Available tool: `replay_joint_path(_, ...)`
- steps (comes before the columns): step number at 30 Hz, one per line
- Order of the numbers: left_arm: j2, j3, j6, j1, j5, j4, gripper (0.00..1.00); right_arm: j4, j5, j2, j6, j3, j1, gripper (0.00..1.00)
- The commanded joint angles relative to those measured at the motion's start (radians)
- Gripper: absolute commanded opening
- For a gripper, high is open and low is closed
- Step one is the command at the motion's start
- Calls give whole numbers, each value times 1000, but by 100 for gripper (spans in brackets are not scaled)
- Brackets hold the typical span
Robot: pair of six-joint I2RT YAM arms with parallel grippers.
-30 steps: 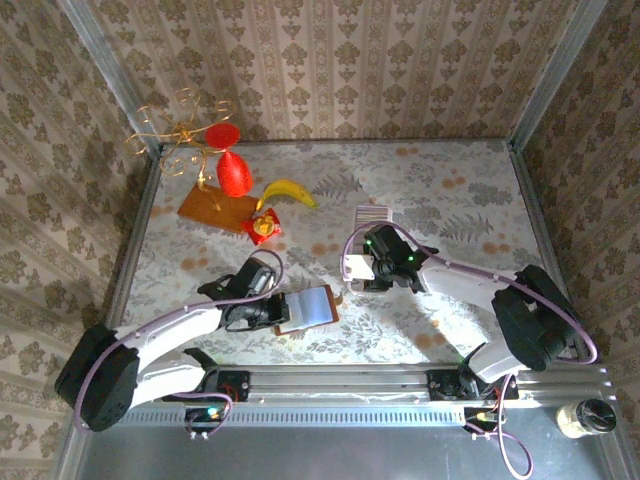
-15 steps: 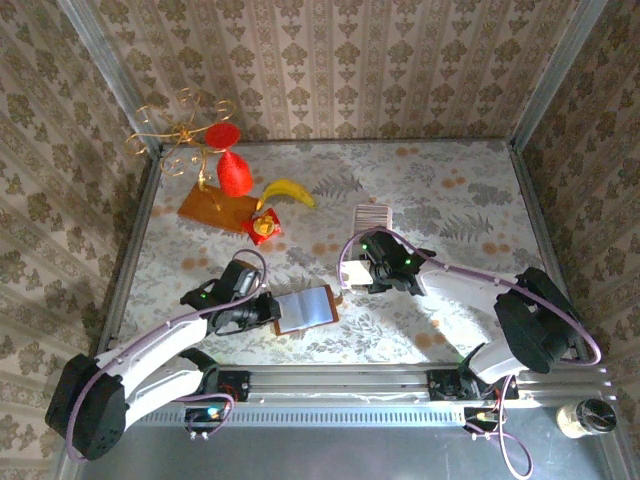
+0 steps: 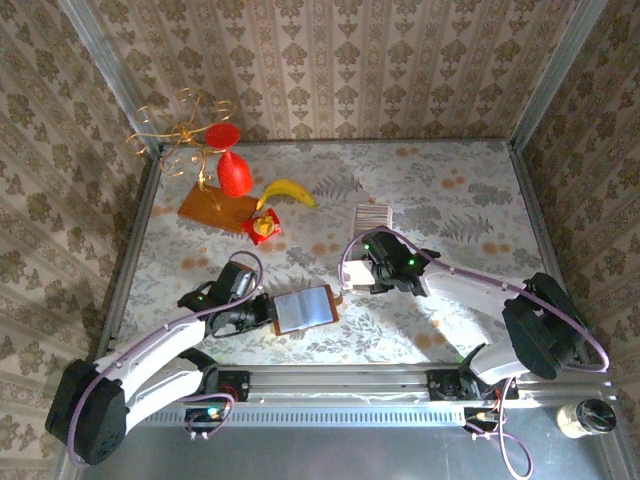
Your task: Put the credit cards into the card holder
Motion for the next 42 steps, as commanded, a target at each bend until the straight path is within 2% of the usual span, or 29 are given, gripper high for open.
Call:
replay_joint_path(1,-20,-9,11,9,12,-21,11,-6,48,-37,7,16,-3,22)
replay_joint_path(5,-25,-9,11,11,8,-25,11,-7,40,-38,22,18,-3,17)
replay_joint_path(9,-26,-11,10,12,5,-26,10,-32,39,-38,28,28,-3,16)
replay_joint_path(11,-26,-12,10,14,5,-28,10,-54,30,-81,47,37,-2,13)
replay_joint_path(16,-30,-13,12,17,9,-36,10,-150,-73,-154,132,54,-1,5)
replay_joint_path(19,-33,-7,19,18,11,-46,10,-267,-143,-184,201,90,6,0)
replay_joint_path(23,-43,4,25,21,6,-64,13,-369,-208,-234,297,116,23,0)
replay_joint_path(26,-59,15,37,23,-1,-96,24,-344,-273,-294,531,143,28,0)
replay_joint_path(28,-71,24,45,23,-18,-126,35,-260,-303,-330,768,139,29,0)
replay_joint_path(31,-79,25,33,23,-20,-123,45,-133,-319,-364,1180,100,35,0)
replay_joint_path(33,-72,19,15,23,-7,-94,51,-85,-290,-348,1461,80,35,0)
replay_joint_path(36,-48,23,9,21,-13,-82,58,0,-348,-267,1760,46,51,0)
replay_joint_path(38,-32,23,5,20,-22,-65,62,98,-356,-197,1906,13,89,0)
replay_joint_path(39,-22,22,-1,20,-23,-51,64,180,-364,-162,1946,-2,114,0)
replay_joint_path(42,14,22,-13,11,-16,-3,66,238,-279,-57,1999,13,188,0)
